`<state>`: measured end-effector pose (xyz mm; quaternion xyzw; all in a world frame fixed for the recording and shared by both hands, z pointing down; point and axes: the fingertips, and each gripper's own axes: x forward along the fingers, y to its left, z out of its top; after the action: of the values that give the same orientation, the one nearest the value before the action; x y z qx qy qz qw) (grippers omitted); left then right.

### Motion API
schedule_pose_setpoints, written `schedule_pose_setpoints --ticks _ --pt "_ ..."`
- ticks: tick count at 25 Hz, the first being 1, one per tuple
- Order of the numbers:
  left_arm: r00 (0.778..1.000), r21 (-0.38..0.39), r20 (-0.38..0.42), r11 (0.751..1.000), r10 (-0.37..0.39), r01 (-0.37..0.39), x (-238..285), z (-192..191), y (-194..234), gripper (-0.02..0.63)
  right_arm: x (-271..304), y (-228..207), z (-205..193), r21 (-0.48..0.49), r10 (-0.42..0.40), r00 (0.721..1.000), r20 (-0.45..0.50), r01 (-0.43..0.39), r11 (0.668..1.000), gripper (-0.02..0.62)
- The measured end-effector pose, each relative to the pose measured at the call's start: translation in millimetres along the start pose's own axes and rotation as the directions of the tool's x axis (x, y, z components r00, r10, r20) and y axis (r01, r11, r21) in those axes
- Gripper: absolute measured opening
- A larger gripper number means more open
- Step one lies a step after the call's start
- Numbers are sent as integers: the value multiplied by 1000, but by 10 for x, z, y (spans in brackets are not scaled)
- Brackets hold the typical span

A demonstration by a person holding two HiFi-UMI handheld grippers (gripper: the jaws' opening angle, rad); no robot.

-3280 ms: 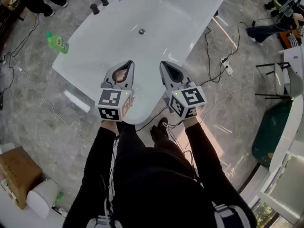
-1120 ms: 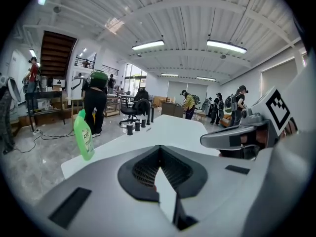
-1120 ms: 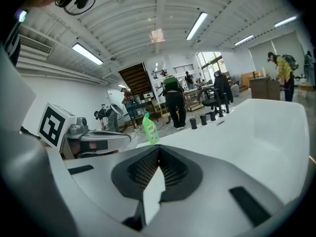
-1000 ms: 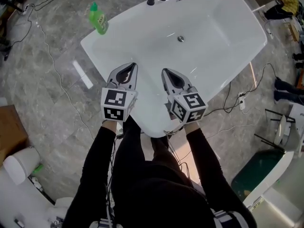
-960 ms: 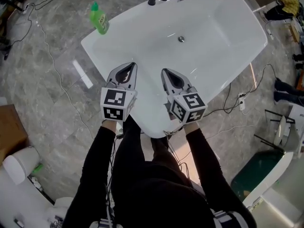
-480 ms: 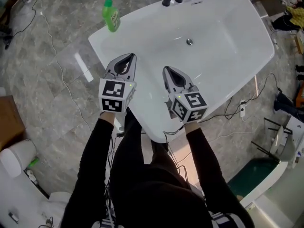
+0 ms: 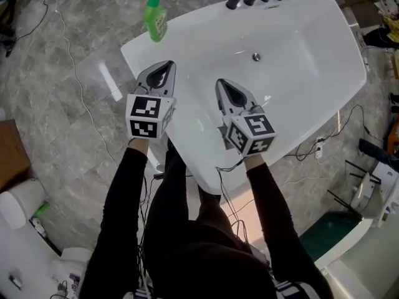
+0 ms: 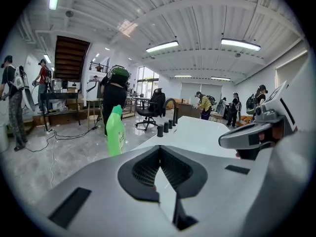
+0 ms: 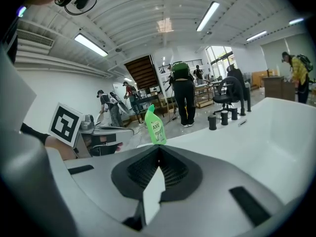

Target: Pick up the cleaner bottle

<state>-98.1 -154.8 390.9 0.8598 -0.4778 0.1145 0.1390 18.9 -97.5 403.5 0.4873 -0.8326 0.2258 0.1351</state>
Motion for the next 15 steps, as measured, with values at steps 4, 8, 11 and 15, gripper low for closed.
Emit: schedule_pose_setpoints --ticks 4,8,11,15 --pt "1000 3 -2 1000 16 -16 107 -12 201 8 201 36 21 -8 11 1000 -10 -11 1000 2" --pt "1000 2 -2 1000 30 -30 220 -44 388 8 392 51 8 -13 19 1000 -18 -19 1000 2" --pt "999 -7 -2 999 41 -41 289 -80 503 8 506 53 -5 -16 21 999 -24 -22 1000 2" --pt "999 -15 -5 999 47 -47 379 -131 622 8 665 47 -21 -17 24 999 -33 -25 1000 2"
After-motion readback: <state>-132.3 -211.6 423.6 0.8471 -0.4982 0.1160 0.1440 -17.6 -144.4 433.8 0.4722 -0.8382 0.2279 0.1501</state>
